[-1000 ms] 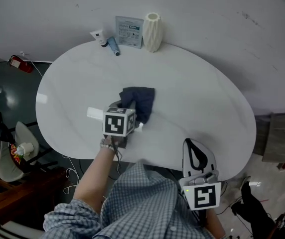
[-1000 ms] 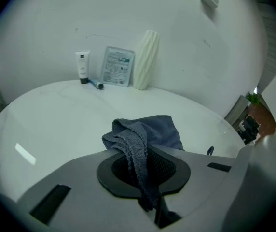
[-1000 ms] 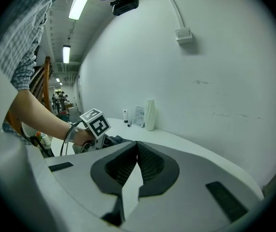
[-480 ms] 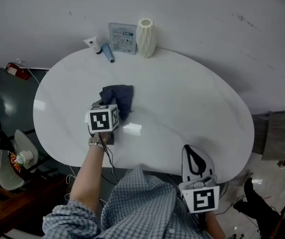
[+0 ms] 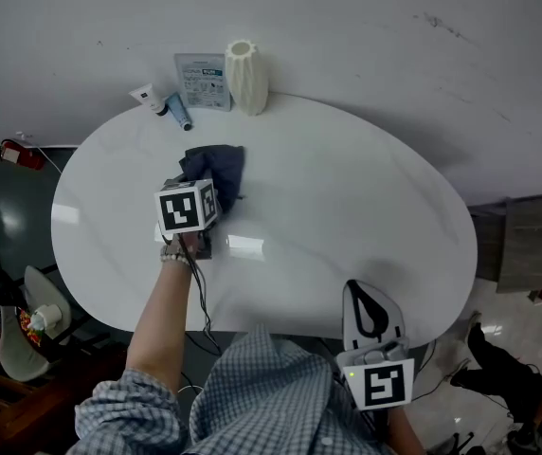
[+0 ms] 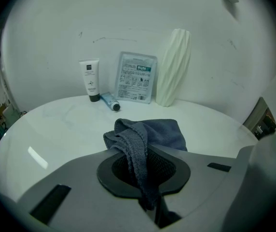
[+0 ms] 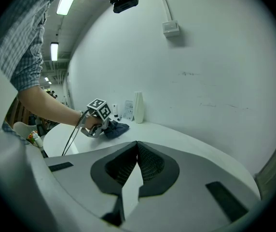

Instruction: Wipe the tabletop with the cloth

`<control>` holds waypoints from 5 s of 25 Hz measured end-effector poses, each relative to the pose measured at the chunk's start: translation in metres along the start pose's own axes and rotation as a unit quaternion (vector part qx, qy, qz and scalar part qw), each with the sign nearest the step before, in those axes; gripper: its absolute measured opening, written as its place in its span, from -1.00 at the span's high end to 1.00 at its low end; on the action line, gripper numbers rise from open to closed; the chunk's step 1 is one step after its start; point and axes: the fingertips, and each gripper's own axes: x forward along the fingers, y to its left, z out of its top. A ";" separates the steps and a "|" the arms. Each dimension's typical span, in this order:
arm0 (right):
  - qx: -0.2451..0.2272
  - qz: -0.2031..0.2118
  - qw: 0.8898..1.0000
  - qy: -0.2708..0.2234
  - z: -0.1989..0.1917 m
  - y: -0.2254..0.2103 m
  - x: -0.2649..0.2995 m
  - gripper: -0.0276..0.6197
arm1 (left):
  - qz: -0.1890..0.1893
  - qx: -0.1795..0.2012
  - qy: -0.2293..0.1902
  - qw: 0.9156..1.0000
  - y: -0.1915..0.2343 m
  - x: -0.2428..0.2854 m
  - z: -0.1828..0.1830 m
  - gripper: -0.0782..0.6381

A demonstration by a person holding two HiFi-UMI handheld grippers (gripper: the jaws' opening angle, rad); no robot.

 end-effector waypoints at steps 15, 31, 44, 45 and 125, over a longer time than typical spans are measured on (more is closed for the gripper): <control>0.029 -0.046 0.998 0.024 -0.010 -0.018 -0.009 0.89 | -0.128 0.103 -0.003 0.986 -0.130 0.042 0.031 0.69; 0.021 -0.099 0.995 0.016 -0.006 -0.030 -0.035 0.89 | -0.308 0.378 0.036 0.872 -0.300 -0.035 -0.096 0.69; -0.003 -0.078 0.997 -0.005 0.007 -0.009 -0.036 0.89 | -0.392 0.425 0.082 0.812 -0.274 -0.119 -0.205 0.69; -0.004 -0.073 0.997 -0.007 0.009 -0.006 -0.034 0.89 | -0.390 0.416 0.090 0.817 -0.263 -0.122 -0.207 0.69; -0.085 0.089 0.987 -0.106 0.072 0.068 0.013 0.89 | -0.203 0.180 -0.102 0.957 -0.145 -0.232 -0.045 0.69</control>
